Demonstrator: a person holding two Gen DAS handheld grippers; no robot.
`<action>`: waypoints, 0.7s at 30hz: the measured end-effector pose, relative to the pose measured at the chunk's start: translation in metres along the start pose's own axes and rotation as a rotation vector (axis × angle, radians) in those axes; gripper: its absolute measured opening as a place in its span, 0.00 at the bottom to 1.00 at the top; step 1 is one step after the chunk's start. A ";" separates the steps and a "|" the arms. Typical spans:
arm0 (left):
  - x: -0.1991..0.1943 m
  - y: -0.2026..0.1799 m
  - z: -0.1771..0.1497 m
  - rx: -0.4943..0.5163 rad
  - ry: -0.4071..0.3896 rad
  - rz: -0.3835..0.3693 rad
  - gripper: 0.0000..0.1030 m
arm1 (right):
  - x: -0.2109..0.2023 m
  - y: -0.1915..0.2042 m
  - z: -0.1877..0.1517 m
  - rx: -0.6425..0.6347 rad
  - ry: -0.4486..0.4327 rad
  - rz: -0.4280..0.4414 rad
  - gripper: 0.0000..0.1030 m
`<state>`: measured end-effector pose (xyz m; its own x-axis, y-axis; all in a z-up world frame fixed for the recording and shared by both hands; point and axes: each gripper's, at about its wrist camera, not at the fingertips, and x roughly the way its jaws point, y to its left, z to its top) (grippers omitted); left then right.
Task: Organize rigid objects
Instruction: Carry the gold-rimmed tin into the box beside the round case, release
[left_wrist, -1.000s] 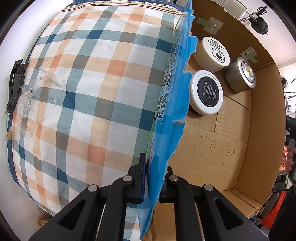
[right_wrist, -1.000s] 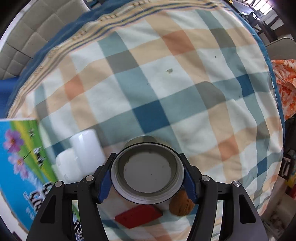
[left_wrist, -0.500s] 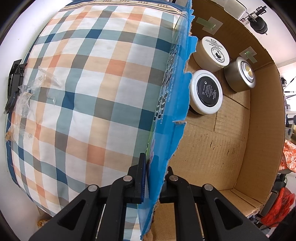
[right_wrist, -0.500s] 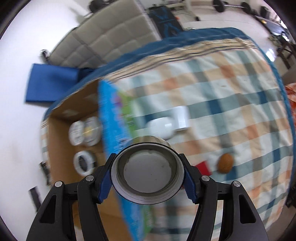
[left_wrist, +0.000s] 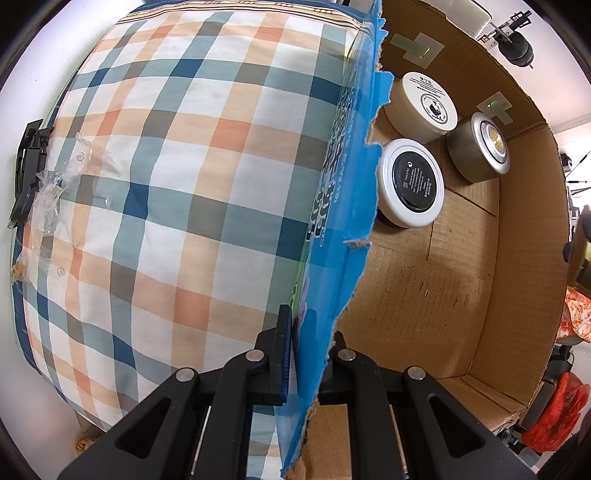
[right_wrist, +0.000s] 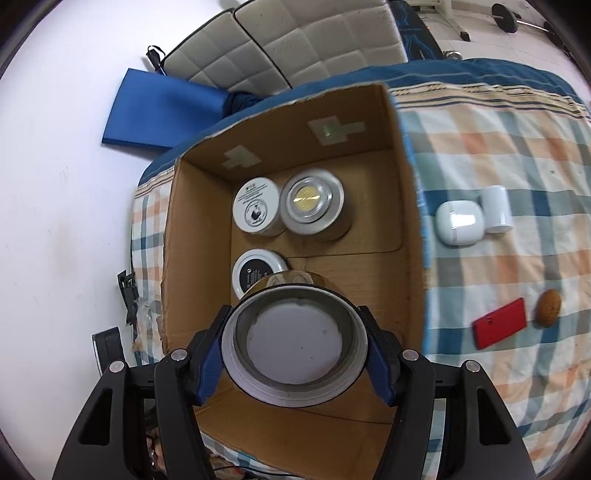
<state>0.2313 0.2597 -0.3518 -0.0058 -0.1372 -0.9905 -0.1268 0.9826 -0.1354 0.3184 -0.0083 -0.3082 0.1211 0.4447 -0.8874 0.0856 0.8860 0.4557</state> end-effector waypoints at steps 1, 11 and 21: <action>0.000 0.000 0.000 0.000 0.000 0.000 0.06 | 0.005 0.001 0.000 0.000 0.006 -0.001 0.65; 0.000 0.000 0.000 0.000 0.000 -0.001 0.06 | 0.031 0.006 0.005 0.005 0.033 -0.042 0.65; 0.000 -0.001 0.001 0.001 0.001 0.001 0.06 | 0.056 0.005 0.009 0.009 0.059 -0.087 0.65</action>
<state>0.2320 0.2591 -0.3518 -0.0065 -0.1367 -0.9906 -0.1256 0.9829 -0.1348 0.3340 0.0196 -0.3553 0.0542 0.3733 -0.9261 0.1022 0.9205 0.3770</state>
